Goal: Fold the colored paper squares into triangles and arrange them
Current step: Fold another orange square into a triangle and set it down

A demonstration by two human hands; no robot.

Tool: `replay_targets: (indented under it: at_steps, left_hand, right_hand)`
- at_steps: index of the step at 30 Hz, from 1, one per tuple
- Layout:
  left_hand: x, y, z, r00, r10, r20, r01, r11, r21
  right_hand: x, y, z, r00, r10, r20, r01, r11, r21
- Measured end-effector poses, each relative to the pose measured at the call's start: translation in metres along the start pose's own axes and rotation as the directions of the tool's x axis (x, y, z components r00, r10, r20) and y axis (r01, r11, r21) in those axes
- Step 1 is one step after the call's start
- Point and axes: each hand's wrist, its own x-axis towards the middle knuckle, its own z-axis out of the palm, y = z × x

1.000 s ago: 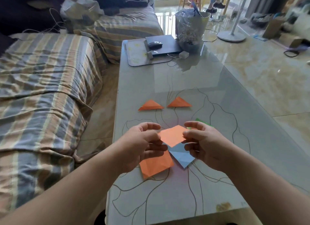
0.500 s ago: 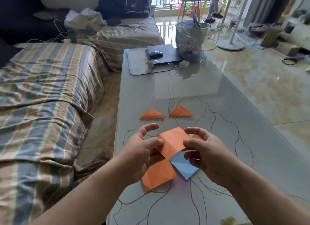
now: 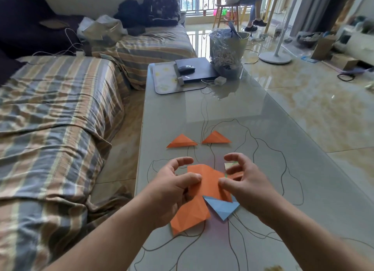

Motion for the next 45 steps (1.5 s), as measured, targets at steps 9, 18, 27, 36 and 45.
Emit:
replay_targets:
  at_steps: [9,18,27,36,45]
  left_hand:
    - [-0.004,-0.004,-0.004,0.935,0.349,0.060,-0.332,0.806,0.490]
    - [-0.004,-0.008,-0.005,0.653,0.736,0.179,-0.588,0.344,0.732]
    - [0.001,0.012,-0.006,0.992,-0.023,-0.126,0.010,0.995,-0.104]
    - [-0.004,0.016,0.000,0.989,-0.143,0.037,0.147,0.980,-0.132]
    - [0.000,0.013,-0.006,0.997,-0.076,-0.024,0.073,0.992,-0.104]
  right_hand:
    - [-0.009,-0.012,0.007,0.956,-0.280,0.083,0.292,0.920,-0.260]
    - [-0.014,-0.014,0.007,0.960,-0.252,0.123,0.204,0.928,0.313]
    - [-0.011,-0.016,-0.004,0.955,-0.254,0.153,0.139,0.839,0.527]
    - [-0.014,-0.020,-0.006,0.934,-0.222,0.278,0.048,0.854,0.518]
    - [-0.011,-0.018,-0.003,0.951,-0.197,0.240,0.074,0.895,0.441]
